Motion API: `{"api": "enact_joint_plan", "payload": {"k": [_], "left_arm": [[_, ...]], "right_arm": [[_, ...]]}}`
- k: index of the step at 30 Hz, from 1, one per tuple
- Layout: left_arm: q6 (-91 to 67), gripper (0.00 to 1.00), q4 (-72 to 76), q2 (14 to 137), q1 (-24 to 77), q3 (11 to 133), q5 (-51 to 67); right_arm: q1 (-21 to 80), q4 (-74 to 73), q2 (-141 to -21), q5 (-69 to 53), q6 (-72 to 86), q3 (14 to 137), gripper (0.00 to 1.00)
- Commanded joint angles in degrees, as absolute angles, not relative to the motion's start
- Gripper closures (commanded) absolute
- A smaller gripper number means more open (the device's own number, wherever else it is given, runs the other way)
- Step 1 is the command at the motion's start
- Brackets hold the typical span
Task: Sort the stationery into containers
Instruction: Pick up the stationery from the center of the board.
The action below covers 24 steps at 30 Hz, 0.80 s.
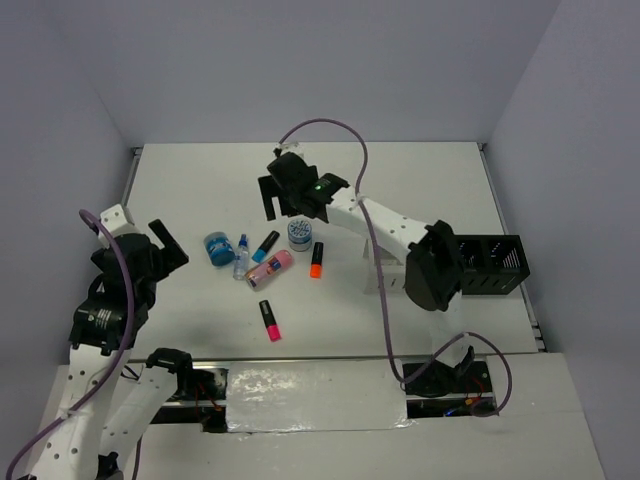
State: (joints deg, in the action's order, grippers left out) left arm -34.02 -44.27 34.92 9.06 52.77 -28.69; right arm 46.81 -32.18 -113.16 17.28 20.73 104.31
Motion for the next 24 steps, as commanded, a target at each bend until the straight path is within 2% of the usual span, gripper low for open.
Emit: {"api": "enact_joint_plan", "payload": {"k": [1, 18, 24], "left_arm": [[-32.08, 0.01, -40.61, 35.33, 8.79, 52.3, -27.07], [-30.94, 0.01, -39.55, 37.09, 8.79, 52.12, -24.44], [-30.76, 0.01, -39.37, 37.0, 8.79, 52.21, -24.26]], "right_arm": [[46.58, -39.64, -116.27, 21.62, 19.95, 109.95, 0.0], [44.47, -33.76, -121.99, 15.82, 20.21, 101.96, 0.0], [44.3, -33.14, -123.66, 13.89, 20.21, 102.13, 0.12]]}}
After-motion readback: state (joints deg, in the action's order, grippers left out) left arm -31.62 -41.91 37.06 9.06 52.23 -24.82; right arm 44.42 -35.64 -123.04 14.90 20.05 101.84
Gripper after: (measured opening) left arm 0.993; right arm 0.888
